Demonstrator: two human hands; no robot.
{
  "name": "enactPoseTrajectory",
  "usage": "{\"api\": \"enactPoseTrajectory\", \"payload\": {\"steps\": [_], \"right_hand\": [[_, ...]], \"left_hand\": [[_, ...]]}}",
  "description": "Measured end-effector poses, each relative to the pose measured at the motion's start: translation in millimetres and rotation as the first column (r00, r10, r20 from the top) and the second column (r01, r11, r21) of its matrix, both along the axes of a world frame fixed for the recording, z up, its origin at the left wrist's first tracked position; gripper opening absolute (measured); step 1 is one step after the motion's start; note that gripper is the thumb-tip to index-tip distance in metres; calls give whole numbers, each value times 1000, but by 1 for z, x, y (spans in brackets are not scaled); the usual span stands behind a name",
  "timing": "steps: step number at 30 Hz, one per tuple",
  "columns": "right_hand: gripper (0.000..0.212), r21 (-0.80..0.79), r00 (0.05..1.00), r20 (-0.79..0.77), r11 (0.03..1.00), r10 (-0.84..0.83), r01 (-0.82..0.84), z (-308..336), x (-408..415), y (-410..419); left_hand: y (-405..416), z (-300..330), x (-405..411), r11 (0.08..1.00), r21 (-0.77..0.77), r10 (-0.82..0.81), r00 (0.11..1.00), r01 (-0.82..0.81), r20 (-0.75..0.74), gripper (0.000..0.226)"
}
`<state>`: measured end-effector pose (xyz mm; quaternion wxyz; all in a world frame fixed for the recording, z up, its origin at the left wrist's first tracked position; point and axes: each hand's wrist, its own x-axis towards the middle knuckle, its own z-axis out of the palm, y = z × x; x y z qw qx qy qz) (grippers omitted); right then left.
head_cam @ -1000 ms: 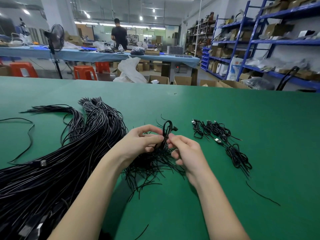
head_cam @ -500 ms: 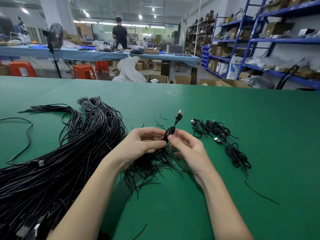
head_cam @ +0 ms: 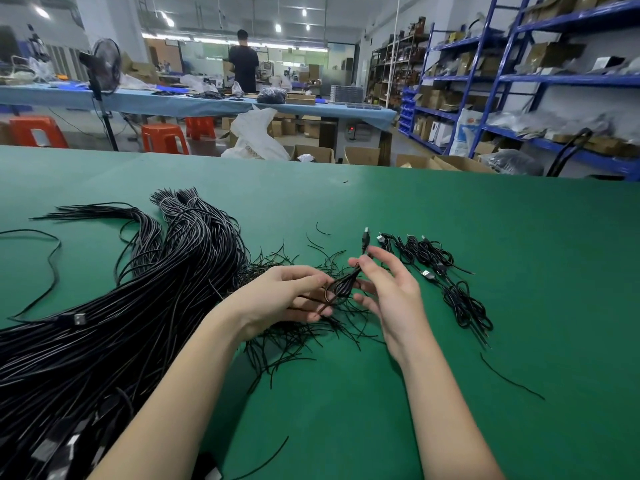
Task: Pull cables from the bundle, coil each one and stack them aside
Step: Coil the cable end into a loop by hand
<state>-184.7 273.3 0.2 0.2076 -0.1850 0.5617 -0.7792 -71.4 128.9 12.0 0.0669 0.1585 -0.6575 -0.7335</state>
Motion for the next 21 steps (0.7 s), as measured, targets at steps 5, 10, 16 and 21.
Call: {"api": "enactPoseTrajectory", "payload": {"steps": [5,10,16,21], "right_hand": [[20,0,999,34,1000,-5,5,-4,-4,1],[18,23,995,102,999,23,-26,-7,-6,2],[21,14,992,123,999,42,-44,-7,-8,5],[20,58,985,171,998,7,-17,-7,-13,10]], "left_hand": [[-3,-2,-2,976,-200,84,996,-84,-9,23],[2,-5,-8,925,-312,196,976,-215,-92,16],[19,-10,-17,795,-534,198,956,-286,-217,7],[30,-31,-21,121,-895,359,859,-430,-364,15]]}}
